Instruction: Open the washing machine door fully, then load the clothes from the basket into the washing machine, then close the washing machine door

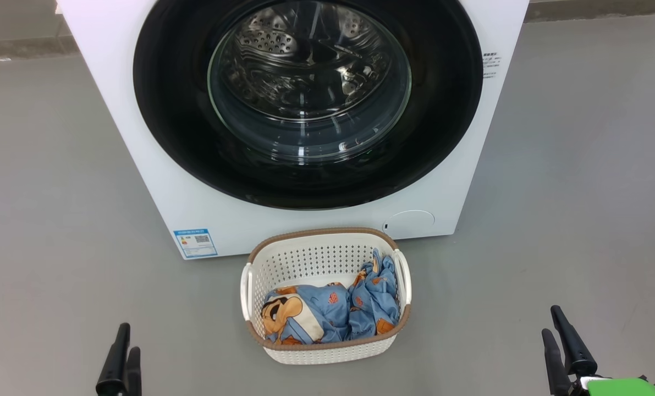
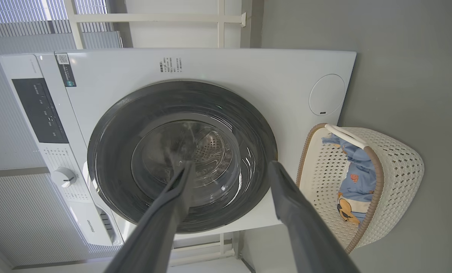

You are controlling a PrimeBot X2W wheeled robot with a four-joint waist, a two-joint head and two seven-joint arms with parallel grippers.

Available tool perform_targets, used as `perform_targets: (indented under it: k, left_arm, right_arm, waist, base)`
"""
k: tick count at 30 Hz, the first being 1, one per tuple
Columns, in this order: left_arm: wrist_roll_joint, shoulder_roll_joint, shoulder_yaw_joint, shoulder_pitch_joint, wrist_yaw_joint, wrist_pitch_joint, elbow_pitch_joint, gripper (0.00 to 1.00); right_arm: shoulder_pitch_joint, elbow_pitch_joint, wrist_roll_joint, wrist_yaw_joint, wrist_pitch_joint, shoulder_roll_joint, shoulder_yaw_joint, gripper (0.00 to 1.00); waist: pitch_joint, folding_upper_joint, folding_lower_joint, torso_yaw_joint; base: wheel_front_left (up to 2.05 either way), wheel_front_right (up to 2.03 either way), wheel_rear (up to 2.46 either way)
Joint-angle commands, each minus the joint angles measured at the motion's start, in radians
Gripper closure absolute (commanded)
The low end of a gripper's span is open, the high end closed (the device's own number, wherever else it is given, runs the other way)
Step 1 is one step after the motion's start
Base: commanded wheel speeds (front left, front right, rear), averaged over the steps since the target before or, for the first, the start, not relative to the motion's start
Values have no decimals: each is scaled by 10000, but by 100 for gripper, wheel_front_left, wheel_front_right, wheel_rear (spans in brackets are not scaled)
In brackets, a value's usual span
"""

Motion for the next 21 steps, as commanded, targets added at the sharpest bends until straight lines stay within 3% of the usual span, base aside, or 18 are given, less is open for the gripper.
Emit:
perform_targets:
  k: [1, 13, 21]
  left_arm:
    - [53, 166, -15, -390, -21, -80, -354, 0]
    - [292, 281, -249, -480, -33, -384, -640, 0]
    - [1019, 542, -544, -550, -40, -792, -748, 0]
  right_arm:
    - [-287, -326, -117, 2, -87, -83, 13, 0]
    - [-343, -491, -538, 3, -389, -227, 120, 0]
    - [-396, -510, -1394, 4, -757, -451, 315, 0]
  waist:
    - [2, 0, -2, 0]
    - [-10, 0, -2, 3]
    - [-23, 0, -2, 8]
  base:
    - [0, 0, 0]
    - [0, 0, 0]
    - [0, 0, 0]
